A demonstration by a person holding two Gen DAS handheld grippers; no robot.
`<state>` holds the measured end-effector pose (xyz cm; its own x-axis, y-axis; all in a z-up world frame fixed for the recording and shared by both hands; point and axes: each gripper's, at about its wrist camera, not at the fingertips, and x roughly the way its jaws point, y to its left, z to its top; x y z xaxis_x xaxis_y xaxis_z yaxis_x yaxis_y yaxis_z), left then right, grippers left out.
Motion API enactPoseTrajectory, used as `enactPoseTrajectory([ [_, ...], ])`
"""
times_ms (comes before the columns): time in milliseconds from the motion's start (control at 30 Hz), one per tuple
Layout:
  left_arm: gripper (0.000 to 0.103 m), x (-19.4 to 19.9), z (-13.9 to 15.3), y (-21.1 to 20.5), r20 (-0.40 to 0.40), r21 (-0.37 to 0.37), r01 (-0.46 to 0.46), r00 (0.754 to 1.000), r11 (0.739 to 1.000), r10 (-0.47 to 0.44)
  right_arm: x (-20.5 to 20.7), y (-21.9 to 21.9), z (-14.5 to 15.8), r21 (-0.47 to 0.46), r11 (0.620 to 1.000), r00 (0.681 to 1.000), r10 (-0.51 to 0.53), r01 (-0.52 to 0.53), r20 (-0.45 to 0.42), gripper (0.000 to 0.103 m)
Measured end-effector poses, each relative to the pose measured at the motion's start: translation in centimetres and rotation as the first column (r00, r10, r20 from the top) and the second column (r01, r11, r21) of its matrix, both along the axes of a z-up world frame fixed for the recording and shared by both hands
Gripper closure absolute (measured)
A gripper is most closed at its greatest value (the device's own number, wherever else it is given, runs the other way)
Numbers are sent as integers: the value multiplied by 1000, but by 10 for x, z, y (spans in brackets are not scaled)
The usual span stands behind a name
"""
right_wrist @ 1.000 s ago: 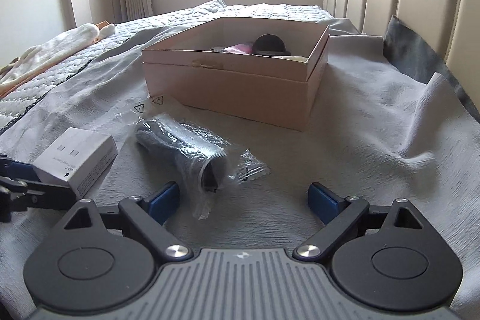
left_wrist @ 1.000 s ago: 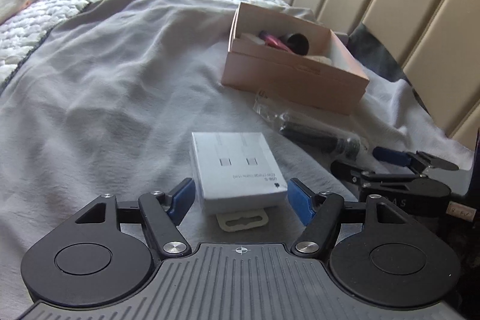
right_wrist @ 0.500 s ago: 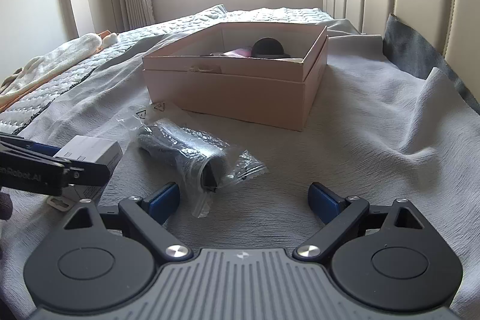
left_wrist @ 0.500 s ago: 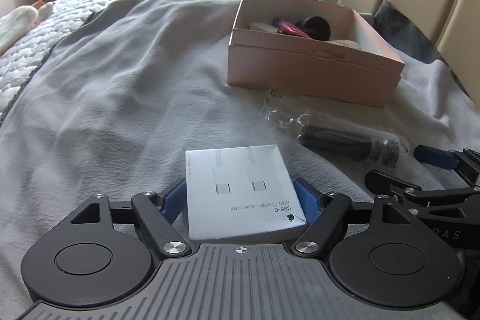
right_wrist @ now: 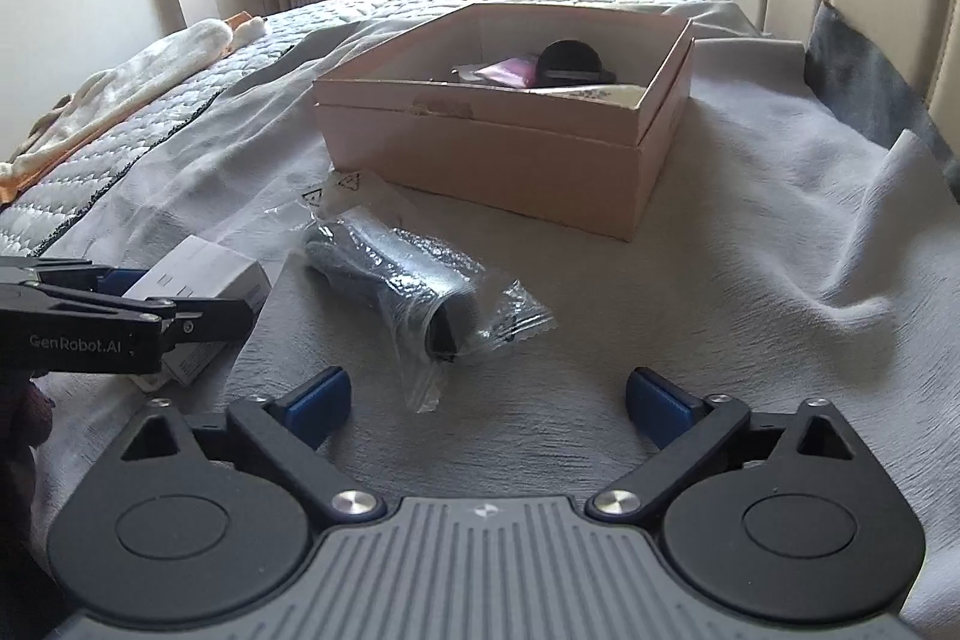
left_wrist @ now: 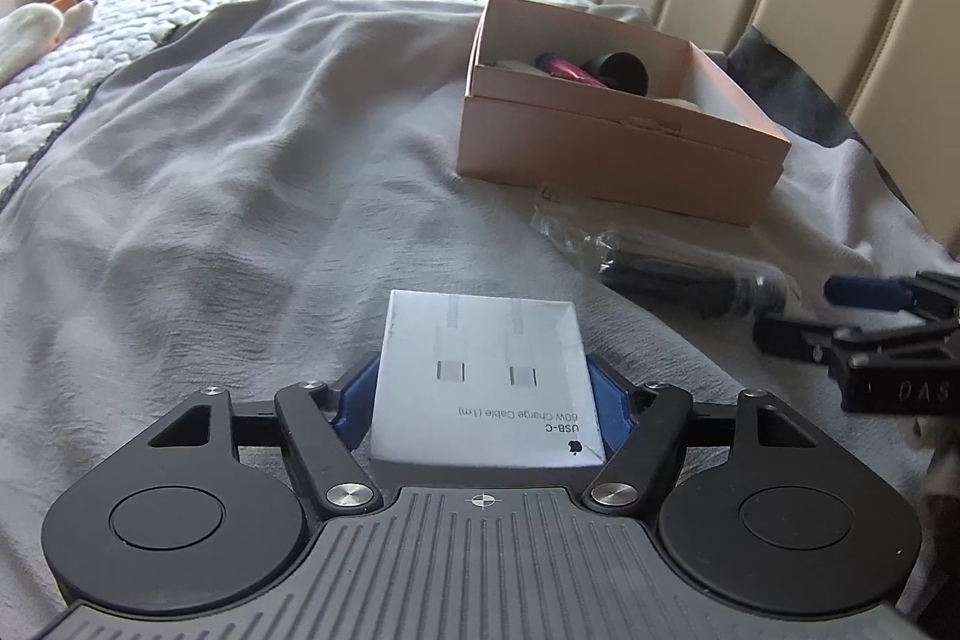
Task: Organize rigid objects
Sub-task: 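Grasp the white cable box with left tool while right tool reaches for the clear bag, then lift the white box with left tool while right tool grasps the clear bag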
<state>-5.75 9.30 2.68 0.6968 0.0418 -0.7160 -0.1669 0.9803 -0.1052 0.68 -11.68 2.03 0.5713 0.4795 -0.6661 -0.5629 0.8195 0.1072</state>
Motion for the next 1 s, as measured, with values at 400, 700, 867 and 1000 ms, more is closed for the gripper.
enactPoseTrajectory([
  [400, 27, -3, -6, -1, 14, 15, 6, 1000, 1000, -6, -4, 15, 23, -12, 999, 983, -29, 32, 183, 14],
  [700, 28, -4, -6, 2, 26, -6, 12, 1000, 1000, -12, 34, 67, 8, -111, 993, 996, -26, 36, 85, 12],
  [867, 28, -7, -7, 6, 39, -22, 15, 999, 1000, -14, 47, 90, -2, -179, 983, 997, -12, 26, 77, 8],
  [1000, 28, -10, -9, 5, 61, -14, 20, 998, 1000, -19, 29, 84, 7, -155, 988, 990, 8, 14, 138, 13],
])
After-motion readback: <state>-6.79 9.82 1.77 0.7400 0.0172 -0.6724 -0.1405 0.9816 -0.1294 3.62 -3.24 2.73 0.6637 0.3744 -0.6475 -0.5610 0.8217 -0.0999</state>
